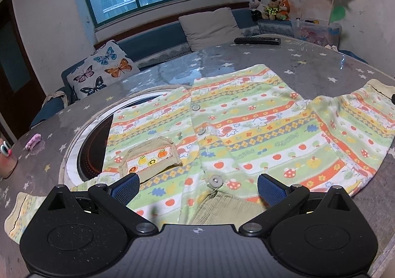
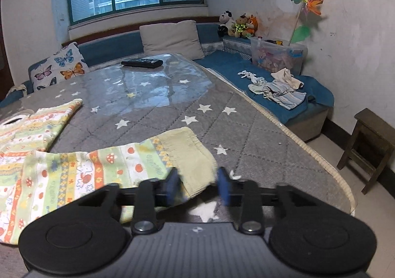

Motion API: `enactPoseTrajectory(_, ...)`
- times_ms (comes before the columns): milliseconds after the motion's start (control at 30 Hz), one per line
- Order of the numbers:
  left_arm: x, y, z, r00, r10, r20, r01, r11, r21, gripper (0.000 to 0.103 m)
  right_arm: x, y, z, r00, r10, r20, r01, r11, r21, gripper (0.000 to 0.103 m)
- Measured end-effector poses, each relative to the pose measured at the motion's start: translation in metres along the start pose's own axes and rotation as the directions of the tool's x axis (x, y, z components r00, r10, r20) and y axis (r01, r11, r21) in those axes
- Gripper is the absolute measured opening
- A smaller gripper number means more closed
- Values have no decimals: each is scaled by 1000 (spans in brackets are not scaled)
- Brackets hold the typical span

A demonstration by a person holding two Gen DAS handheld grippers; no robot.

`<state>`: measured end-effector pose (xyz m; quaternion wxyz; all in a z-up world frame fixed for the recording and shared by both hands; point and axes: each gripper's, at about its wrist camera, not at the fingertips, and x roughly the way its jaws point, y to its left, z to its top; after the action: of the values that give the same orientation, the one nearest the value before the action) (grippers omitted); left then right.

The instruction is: Fold clothes

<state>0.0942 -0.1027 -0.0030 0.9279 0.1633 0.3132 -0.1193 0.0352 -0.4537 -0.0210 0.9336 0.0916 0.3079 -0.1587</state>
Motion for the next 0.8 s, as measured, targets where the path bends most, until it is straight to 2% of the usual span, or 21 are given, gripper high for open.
enactPoseTrajectory(33, 0, 1, -1, 1000, 3, 0, -3, 1000, 0, 103, -1, 0, 1, 1000, 11, -2, -11, 1000, 8, 12)
enactPoseTrajectory(67, -1, 2, -2, 1000, 7, 1, -7, 1000, 1, 103, -3, 0, 1, 1000, 24, 1, -24, 1000, 17, 9)
enactPoseTrajectory(200, -2, 8, -5, 1000, 16, 2, -16, 1000, -9, 103, -23, 12, 11, 994, 95, 47, -96, 995, 24, 8)
enactPoseTrajectory(300, -4, 13, -7, 1000, 20, 8, -20, 1000, -17, 103, -39, 28, 25, 982, 167, 83, -169, 986, 16, 8)
enactPoseTrajectory(533, -12, 26, -13, 999, 24, 28, -23, 999, -44, 103, -70, 85, 59, 928, 353, 123, -348, 936, -57, 8)
enactPoseTrajectory(800, -17, 45, -23, 999, 35, 37, -31, 996, -86, 103, -83, 170, 79, 855, 513, 80, -492, 850, -187, 8)
